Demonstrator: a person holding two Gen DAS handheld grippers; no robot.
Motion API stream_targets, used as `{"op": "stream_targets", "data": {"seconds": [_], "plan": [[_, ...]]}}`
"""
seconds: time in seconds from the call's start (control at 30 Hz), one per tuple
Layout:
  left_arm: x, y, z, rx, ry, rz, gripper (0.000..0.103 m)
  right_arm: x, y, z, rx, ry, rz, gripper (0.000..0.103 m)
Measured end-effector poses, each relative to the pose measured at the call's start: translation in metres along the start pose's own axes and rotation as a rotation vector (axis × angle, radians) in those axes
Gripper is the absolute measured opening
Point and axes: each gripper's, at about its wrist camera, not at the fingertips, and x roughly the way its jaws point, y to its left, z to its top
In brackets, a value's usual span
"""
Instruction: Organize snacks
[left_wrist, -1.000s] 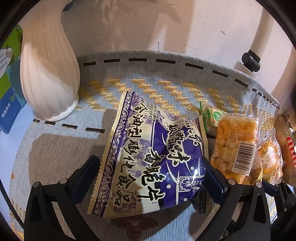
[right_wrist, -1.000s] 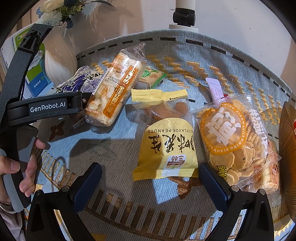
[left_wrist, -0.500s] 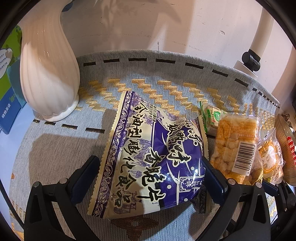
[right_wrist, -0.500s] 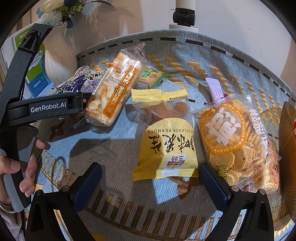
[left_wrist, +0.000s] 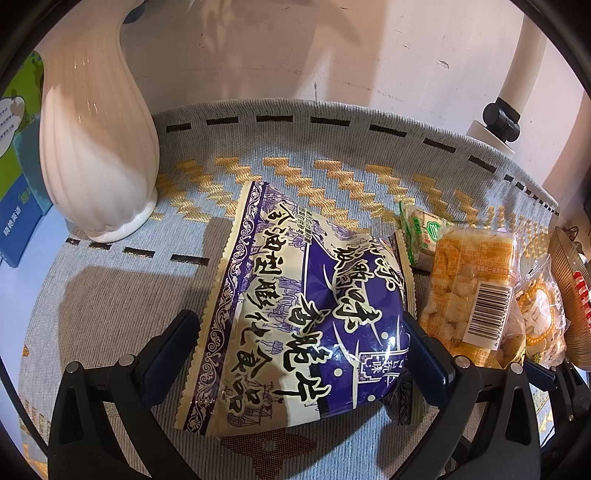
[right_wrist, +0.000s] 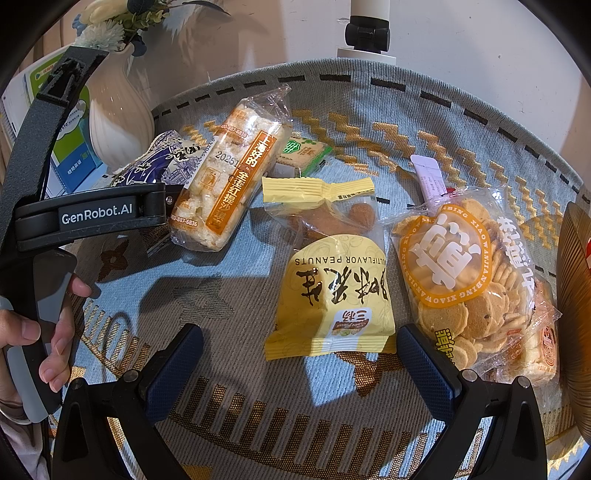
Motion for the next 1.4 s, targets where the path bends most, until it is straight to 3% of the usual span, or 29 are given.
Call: {"op": "stream_targets", "data": {"seconds": [1.2, 1.3, 1.4], "plan": [[0.000, 0.000, 0.000, 0.000, -0.001, 0.002, 0.103, 0.000, 0.000, 0.002, -0.002, 0.002, 0.003, 0.103], [0.000, 0.000, 0.000, 0.000, -0.001, 0.002, 0.103, -0.003, -0.005, 0.006, 0.014, -0.009, 0.038, 0.103], [0.001, 0.001, 0.001, -0.003, -0.003, -0.003, 0.103, -0.011, -0.023, 0.007, 0.085, -0.049, 0.131, 0.101]]}}
